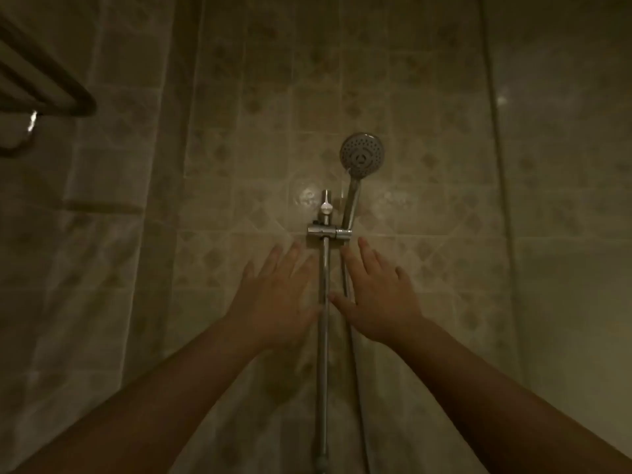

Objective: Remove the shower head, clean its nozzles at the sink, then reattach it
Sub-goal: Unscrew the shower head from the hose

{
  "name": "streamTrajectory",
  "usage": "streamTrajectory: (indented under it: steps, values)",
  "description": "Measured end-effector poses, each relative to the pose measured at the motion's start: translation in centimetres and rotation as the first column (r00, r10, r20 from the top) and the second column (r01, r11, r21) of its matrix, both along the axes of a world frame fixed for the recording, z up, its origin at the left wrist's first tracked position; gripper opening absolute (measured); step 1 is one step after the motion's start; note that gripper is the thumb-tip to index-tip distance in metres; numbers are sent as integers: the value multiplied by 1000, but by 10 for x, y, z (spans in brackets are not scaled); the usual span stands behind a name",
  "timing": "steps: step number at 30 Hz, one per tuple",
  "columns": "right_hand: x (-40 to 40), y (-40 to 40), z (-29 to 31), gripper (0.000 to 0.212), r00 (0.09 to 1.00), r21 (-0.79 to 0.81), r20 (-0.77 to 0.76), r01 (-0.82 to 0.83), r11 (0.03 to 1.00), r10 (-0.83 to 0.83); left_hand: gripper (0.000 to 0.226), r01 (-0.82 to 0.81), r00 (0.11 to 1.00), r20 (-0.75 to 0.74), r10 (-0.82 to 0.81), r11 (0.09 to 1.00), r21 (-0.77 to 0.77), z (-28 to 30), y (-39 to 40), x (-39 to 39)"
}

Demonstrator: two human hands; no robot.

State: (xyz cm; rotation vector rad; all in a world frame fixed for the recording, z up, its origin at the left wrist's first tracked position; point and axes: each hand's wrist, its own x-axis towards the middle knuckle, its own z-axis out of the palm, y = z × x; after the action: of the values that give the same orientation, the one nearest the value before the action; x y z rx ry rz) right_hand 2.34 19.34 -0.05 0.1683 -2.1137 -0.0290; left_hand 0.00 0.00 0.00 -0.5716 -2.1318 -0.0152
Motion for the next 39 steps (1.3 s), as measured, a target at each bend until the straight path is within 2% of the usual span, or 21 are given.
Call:
streamTrajectory:
  steps: [4,9,13,17,21,30,39]
  values:
    - [-49,6,35,80,998,-46,54,-37,998,39,78,27,999,40,-26,999,-34,30,8,-54]
    - [-101,20,80,77,995,-137,80,-40,990,51,78,64,998,-22,-63,998,6,63,30,-113]
    - [-134,34,109,61,996,-215,38,-69,974,78,79,39,998,-54,-41,999,-26,87,54,-146]
    - [-162,41,134,53,976,-368,-44,-216,904,215,75,-6,994,-107,0,998,-57,98,74,-173]
    - [-185,43,151,44,952,-500,-119,-303,811,282,72,-26,988,-151,18,998,-50,89,89,-191]
    - [-208,50,165,44,908,-508,-151,-411,757,392,78,-64,983,-174,57,997,-32,78,95,-208]
    - [-210,51,168,42,903,-483,-150,-422,768,402,88,-20,994,-113,17,999,-26,79,93,-209]
